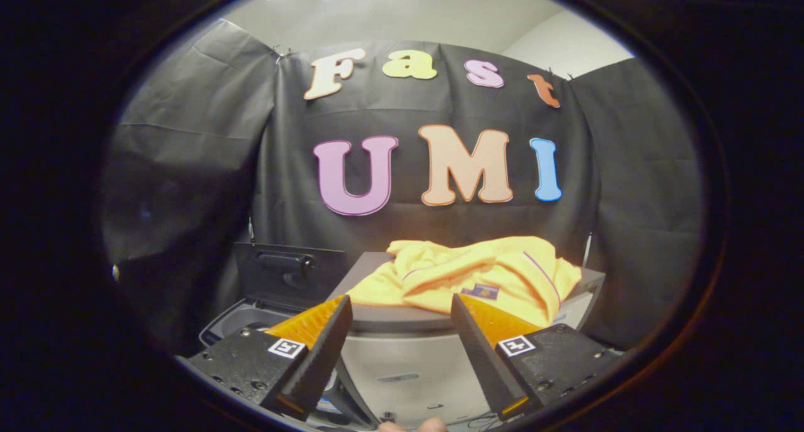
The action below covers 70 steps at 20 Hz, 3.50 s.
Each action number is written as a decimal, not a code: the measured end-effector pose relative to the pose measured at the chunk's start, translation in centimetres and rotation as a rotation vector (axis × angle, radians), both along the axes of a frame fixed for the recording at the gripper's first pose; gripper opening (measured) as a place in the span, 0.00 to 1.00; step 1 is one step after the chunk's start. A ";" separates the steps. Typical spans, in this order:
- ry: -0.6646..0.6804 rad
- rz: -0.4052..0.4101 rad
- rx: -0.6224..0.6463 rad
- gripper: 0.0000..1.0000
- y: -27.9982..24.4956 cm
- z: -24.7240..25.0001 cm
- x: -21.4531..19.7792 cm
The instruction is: Put the clothes into the washing machine and then close the washing machine lid.
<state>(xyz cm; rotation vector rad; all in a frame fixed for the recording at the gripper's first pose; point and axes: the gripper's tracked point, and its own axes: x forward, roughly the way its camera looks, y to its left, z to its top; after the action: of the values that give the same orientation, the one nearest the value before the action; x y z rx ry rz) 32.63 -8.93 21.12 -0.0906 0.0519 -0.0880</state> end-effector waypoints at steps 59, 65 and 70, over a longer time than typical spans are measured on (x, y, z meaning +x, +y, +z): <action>0.339 0.352 0.080 0.00 33.5 -2.1 19.5; 0.399 0.369 0.103 0.00 35.2 -7.0 22.3; 0.406 0.369 0.162 0.00 35.7 -8.4 24.5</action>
<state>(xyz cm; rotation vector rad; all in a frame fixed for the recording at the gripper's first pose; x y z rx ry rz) 57.12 26.73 12.75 0.0464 0.4450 0.3043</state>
